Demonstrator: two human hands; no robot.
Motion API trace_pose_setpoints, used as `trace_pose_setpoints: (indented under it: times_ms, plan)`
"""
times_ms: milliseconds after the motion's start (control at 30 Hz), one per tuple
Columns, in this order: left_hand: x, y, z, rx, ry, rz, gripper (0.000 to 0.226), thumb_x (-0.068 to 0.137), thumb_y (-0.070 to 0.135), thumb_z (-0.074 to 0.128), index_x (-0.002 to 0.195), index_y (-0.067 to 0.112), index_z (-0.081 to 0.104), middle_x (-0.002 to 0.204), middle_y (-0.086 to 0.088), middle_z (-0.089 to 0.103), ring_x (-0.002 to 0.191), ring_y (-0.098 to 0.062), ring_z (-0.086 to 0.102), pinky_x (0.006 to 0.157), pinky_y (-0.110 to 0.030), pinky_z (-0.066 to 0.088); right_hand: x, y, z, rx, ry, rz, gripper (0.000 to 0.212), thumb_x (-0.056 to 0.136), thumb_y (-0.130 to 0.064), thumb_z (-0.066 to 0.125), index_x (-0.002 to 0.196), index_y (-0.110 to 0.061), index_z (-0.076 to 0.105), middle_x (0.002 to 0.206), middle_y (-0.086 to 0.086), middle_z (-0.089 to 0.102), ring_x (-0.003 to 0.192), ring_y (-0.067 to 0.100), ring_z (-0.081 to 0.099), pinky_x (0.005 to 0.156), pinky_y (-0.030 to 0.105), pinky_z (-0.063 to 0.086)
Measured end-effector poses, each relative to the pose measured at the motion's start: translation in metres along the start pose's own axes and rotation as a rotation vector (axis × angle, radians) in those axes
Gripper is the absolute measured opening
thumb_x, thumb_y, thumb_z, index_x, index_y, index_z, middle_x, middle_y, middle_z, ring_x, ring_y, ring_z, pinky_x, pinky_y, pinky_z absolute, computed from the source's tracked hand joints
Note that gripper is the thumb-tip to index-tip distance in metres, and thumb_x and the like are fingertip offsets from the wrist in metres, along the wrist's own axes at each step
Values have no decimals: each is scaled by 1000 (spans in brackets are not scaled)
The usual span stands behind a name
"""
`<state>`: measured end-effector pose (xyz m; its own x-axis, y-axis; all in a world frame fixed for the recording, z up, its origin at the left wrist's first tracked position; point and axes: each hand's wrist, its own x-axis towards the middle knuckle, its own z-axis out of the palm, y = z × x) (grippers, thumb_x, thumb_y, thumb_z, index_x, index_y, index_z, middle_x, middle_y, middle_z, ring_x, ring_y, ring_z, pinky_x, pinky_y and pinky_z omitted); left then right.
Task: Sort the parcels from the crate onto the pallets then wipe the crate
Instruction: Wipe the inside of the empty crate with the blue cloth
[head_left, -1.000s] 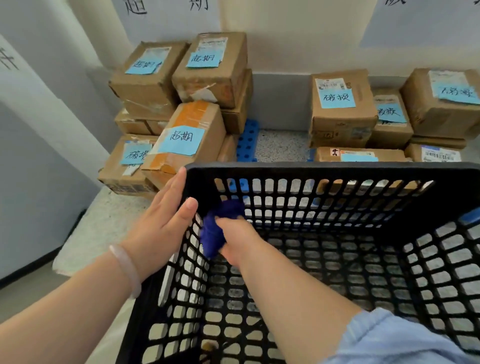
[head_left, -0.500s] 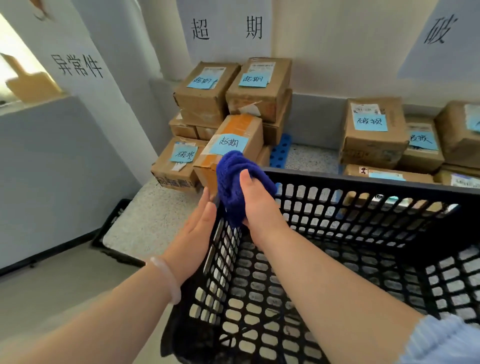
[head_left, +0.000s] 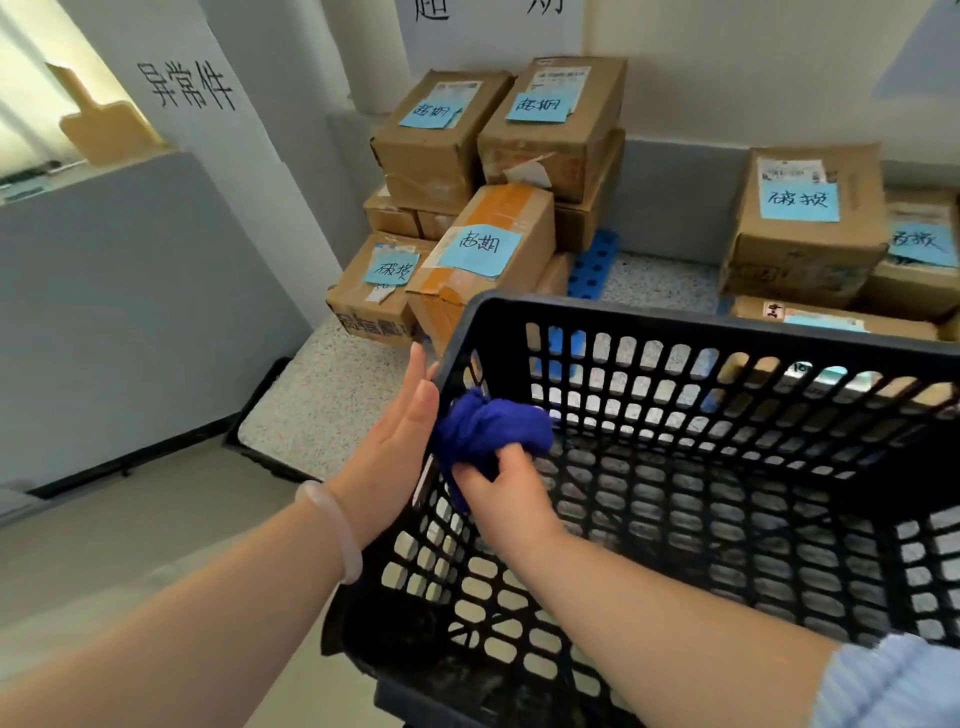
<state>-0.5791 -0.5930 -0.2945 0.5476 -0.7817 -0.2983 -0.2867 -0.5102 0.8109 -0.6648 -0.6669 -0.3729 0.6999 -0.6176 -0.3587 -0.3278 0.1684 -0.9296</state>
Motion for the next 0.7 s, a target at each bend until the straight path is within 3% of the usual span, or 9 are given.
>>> trace_pose_setpoints:
  times_ms: [100,200,267,300,367,433,533,633,700]
  plan:
    - [2,-2,1,-15,21,-34,54,108,31,22,153,39,-7,159,15,13,140,1,13,83,14,6,-12,-4,-6,-50,-70,36,26,89,-19,68,98,-34,49,110,-5,61,91,-1,55,90,26,48]
    - [-1,4,3,-89,80,-130,56,103,51,20,155,40,3,160,1,23,145,-22,22,114,-26,13,-14,-18,-17,-22,-195,44,33,86,-23,73,109,-32,51,113,-7,61,91,-3,55,75,15,47]
    - [5,10,2,-170,51,-115,66,95,66,17,155,41,9,157,3,28,144,-20,25,114,-31,15,-10,-22,-20,21,-228,61,39,87,-26,73,120,-28,53,114,-5,63,97,6,60,84,24,50]
    - [12,8,0,-202,50,-131,79,85,79,22,154,41,15,156,7,30,144,-18,27,113,-30,12,-5,-25,-20,66,-208,73,41,88,-27,71,125,-26,52,116,-2,62,102,12,61,87,29,50]
    - [35,-26,-8,-246,16,-157,105,62,99,34,150,43,29,155,7,36,141,-18,36,120,-41,16,14,-31,-23,174,-52,107,47,91,-32,66,135,-25,49,128,3,57,113,24,58,89,39,48]
    - [50,-76,-7,-197,-16,-93,95,64,101,28,145,52,33,149,10,46,138,-17,42,117,-49,24,40,-41,-30,257,178,149,53,93,-33,64,141,-22,44,135,8,51,120,33,53,99,48,46]
    - [27,-26,-9,-161,22,-134,101,53,106,17,143,61,27,152,13,40,137,-12,39,118,-44,20,65,-48,-31,297,280,121,60,93,-38,61,146,-24,36,146,7,42,130,33,45,109,51,35]
    - [5,-3,-1,-44,38,-40,84,73,90,9,149,56,2,157,25,15,143,2,14,116,-27,6,56,-34,-6,220,173,116,63,93,-45,55,149,-24,33,149,4,39,133,30,42,111,47,31]
    - [0,-2,-1,8,45,6,75,79,82,9,147,56,-7,150,35,3,137,13,3,111,-20,2,42,-22,4,157,184,120,52,98,-39,52,143,-19,38,145,6,40,131,29,42,109,43,33]
